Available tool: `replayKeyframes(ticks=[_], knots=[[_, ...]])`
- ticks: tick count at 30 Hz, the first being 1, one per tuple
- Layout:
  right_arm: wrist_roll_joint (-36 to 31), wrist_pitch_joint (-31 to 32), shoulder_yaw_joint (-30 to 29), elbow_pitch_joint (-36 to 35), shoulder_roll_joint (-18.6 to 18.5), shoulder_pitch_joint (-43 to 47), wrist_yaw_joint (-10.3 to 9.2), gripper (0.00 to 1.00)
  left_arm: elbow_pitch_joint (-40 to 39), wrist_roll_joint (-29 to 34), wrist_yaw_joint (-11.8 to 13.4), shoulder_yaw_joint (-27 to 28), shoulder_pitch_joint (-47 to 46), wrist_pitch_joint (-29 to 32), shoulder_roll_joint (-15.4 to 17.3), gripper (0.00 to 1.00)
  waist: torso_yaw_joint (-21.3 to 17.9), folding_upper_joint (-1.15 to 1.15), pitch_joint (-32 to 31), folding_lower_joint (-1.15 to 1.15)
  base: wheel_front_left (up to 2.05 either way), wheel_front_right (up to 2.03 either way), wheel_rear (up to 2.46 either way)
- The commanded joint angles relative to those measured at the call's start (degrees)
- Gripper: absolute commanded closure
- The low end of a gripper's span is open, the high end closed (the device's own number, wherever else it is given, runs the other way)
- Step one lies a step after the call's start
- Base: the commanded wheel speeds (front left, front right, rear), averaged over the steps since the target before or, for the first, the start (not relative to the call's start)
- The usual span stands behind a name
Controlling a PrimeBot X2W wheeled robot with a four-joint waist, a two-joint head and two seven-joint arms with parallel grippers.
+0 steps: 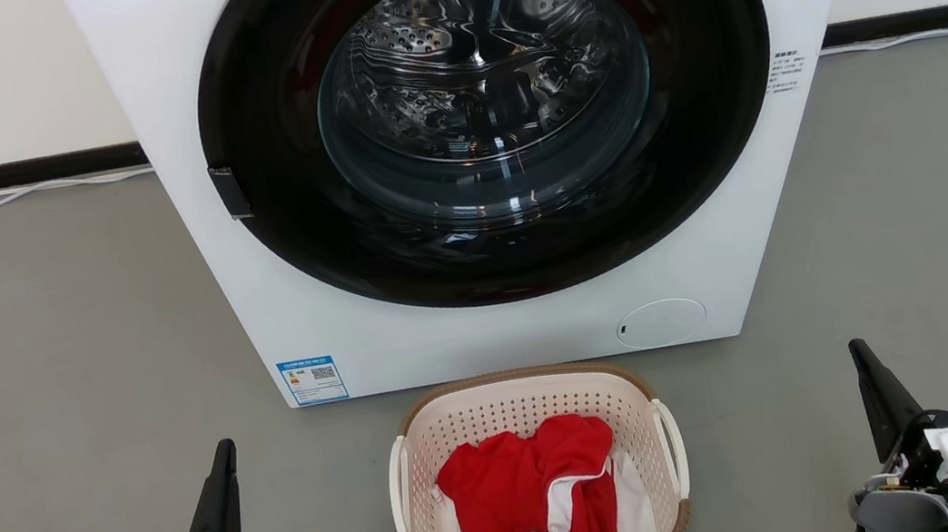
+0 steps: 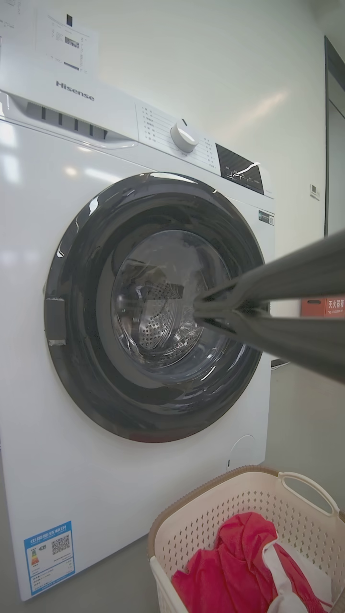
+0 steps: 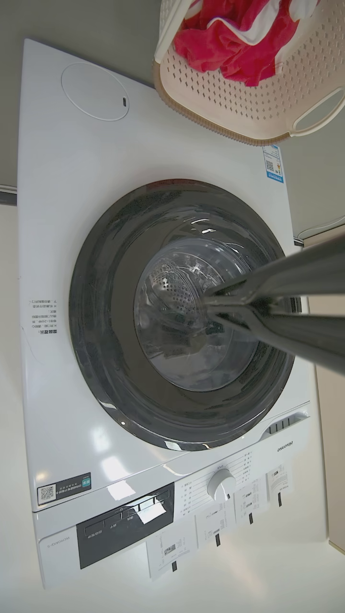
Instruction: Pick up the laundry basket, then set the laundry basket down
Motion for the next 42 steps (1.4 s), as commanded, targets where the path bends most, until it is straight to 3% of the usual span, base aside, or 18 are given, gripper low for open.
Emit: replayKeyframes(ticks=[1, 42], knots=[[0.4, 0.4, 1.1, -1.7, -0.2, -2.3, 0.42, 1.00, -1.7, 0.0, -0.4, 1.7, -3.2, 0.4, 0.6, 1.00, 0.0, 0.00, 0.0, 0.00, 0.00, 0.00, 0.00], [0.4, 0.4, 1.1, -1.7, -0.2, -2.3, 0.42, 1.00, -1.7, 0.0, -0.4, 1.7, -3.2, 0.4, 0.6, 1.00, 0.0, 0.00, 0.0, 0.00, 0.00, 0.00, 0.00]])
